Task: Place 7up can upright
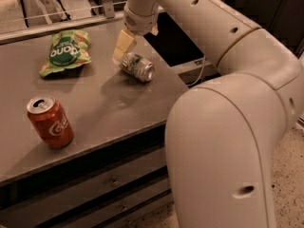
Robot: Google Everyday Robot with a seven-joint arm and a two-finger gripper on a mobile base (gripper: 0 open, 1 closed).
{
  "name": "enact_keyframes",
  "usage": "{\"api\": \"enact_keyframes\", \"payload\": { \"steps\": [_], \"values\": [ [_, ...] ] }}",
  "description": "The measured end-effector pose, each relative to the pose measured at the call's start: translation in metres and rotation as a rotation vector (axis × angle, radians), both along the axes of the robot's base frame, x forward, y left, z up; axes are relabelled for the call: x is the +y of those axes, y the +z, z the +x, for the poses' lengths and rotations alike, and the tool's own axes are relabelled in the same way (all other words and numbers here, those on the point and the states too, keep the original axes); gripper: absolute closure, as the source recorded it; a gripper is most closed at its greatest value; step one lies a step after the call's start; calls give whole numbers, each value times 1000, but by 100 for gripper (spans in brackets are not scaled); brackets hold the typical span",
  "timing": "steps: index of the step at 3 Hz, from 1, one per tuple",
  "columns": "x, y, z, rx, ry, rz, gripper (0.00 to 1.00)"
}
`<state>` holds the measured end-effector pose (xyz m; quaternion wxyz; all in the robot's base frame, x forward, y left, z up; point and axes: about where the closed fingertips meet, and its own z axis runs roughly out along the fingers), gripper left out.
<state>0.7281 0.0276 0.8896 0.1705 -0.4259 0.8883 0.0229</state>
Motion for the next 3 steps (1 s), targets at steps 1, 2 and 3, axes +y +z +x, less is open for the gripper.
{"api": "enact_keyframes", "payload": {
  "steps": [1,2,3],
  "values": [
    [16,-12,11,51,-50,-16,0],
    [33,-23,14,83,-64,-74,0],
    [44,-34,16,109,-48,-106,18]
  ]
}}
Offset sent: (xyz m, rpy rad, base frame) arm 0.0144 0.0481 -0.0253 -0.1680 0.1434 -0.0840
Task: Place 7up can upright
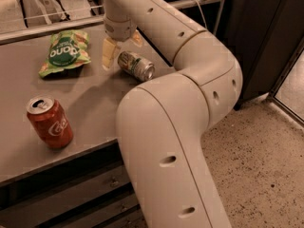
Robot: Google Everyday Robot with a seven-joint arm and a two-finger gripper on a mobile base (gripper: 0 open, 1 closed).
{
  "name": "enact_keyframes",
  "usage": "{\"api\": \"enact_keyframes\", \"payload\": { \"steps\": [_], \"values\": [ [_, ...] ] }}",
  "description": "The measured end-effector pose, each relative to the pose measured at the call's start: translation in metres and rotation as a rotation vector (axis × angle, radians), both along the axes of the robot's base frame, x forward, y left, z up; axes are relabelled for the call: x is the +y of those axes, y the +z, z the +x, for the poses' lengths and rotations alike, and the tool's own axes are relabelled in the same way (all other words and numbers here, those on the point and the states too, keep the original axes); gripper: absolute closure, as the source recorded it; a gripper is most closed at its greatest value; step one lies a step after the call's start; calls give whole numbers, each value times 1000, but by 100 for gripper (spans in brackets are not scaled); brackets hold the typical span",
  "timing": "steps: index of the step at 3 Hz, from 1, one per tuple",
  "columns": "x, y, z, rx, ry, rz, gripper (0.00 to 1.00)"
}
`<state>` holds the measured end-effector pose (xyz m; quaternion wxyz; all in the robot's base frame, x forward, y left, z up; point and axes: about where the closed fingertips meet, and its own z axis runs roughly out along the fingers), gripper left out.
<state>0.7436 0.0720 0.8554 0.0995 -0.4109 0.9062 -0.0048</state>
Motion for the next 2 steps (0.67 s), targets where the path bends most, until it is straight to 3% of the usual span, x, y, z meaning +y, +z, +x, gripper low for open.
{"api": "enact_keyframes", "payload": {
  "steps": [1,2],
  "values": [
    [-1,-3,-4,33,-12,-17,42],
    [-9,6,-8,30,-52,-54,65]
  ]
}}
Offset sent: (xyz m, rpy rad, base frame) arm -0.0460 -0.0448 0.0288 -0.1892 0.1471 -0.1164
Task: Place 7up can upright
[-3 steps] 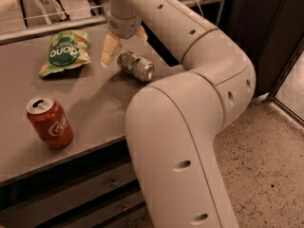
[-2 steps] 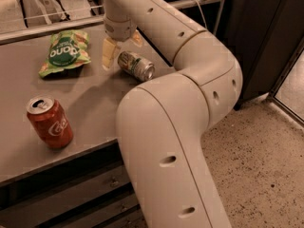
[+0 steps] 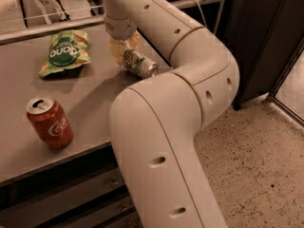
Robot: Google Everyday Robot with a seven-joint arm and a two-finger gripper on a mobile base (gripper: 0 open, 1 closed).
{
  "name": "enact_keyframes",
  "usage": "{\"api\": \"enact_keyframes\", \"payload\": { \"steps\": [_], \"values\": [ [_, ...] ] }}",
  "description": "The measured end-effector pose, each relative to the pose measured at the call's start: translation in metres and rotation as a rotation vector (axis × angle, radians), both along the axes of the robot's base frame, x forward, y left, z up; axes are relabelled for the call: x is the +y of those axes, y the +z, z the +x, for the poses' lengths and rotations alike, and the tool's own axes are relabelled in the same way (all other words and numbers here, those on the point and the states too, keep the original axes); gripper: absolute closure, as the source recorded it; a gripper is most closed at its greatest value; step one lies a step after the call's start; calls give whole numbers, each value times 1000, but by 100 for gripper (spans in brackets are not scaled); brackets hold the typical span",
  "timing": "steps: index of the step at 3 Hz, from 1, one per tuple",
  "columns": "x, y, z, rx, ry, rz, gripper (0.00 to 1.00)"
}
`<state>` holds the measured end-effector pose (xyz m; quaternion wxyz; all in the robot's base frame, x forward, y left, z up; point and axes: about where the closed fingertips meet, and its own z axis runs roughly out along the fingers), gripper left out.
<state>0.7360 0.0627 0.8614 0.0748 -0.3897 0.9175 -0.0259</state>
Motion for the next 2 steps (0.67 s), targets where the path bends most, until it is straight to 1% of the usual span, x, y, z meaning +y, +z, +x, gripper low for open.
{"api": "enact_keyframes", "payload": {
  "steps": [1,2],
  "values": [
    [-3,7,-1,-5,-1,-7,88],
    [-6,21,-3,-17,11,55,100]
  ]
}}
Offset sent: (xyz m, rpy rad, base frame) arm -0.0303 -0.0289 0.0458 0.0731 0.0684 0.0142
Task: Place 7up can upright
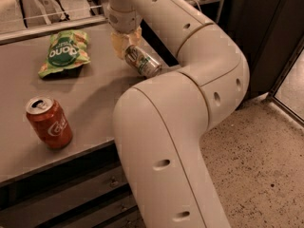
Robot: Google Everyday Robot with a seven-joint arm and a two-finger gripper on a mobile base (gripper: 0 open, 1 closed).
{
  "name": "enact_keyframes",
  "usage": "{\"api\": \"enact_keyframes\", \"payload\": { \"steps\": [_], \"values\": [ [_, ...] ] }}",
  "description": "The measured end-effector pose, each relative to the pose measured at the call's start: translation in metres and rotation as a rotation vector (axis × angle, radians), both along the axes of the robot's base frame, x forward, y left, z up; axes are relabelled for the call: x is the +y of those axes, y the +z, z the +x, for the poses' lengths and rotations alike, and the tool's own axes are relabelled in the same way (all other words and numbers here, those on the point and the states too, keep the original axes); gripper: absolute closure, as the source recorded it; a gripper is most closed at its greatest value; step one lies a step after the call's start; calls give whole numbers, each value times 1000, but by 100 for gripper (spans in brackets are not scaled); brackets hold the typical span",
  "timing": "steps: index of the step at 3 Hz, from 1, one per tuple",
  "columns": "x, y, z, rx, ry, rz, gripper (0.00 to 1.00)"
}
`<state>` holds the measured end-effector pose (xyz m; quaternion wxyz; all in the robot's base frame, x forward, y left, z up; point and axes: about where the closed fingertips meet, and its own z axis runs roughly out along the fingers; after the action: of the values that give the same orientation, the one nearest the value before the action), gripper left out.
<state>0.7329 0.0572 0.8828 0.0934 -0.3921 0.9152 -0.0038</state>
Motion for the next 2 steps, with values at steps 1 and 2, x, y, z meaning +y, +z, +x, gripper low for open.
{"api": "enact_keyframes", "payload": {
  "steps": [1,2],
  "values": [
    [-5,26,0,-49,0,99,100],
    [-12,56,0,-134,4,202,100]
  ]
}}
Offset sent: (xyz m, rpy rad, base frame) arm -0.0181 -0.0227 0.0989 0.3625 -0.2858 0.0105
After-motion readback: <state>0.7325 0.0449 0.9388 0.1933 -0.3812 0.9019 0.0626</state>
